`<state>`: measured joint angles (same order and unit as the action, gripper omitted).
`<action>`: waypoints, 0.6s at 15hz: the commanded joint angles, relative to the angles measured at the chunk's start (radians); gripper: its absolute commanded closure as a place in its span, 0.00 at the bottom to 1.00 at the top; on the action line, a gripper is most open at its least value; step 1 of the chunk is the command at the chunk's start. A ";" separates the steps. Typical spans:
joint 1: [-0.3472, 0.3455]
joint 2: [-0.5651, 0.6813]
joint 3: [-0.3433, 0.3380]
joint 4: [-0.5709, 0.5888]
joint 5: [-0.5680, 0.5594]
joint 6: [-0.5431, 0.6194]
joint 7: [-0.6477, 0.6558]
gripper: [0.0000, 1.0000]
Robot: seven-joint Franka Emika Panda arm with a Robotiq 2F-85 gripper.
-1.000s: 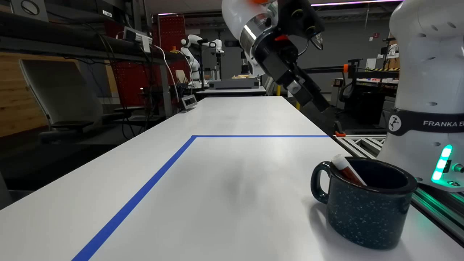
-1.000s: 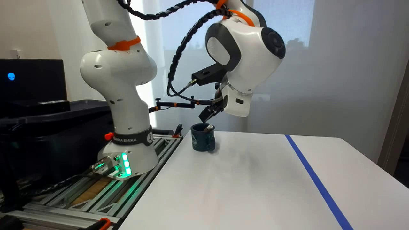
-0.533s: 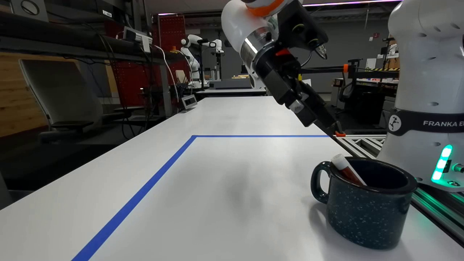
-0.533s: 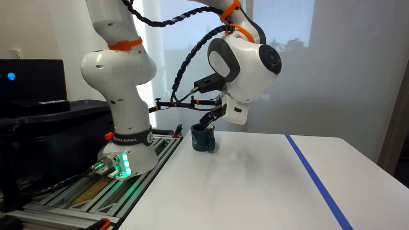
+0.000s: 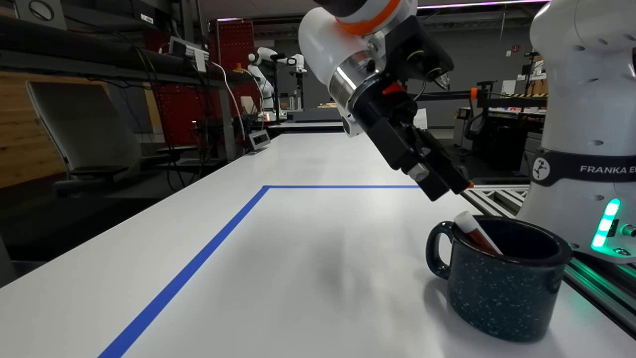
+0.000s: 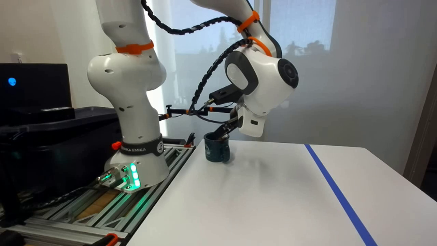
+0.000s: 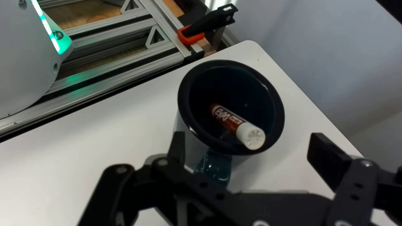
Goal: Take the marker out of the mug and place it on the table
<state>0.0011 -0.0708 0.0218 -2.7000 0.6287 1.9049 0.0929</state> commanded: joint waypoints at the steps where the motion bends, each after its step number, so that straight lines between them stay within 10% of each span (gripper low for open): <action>1: 0.028 0.006 0.020 -0.005 0.017 0.028 0.010 0.00; 5: 0.042 0.007 0.035 -0.004 0.010 0.038 0.013 0.00; 9: 0.051 0.009 0.040 0.000 0.011 0.039 0.014 0.25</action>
<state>0.0395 -0.0567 0.0555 -2.6994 0.6287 1.9323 0.0930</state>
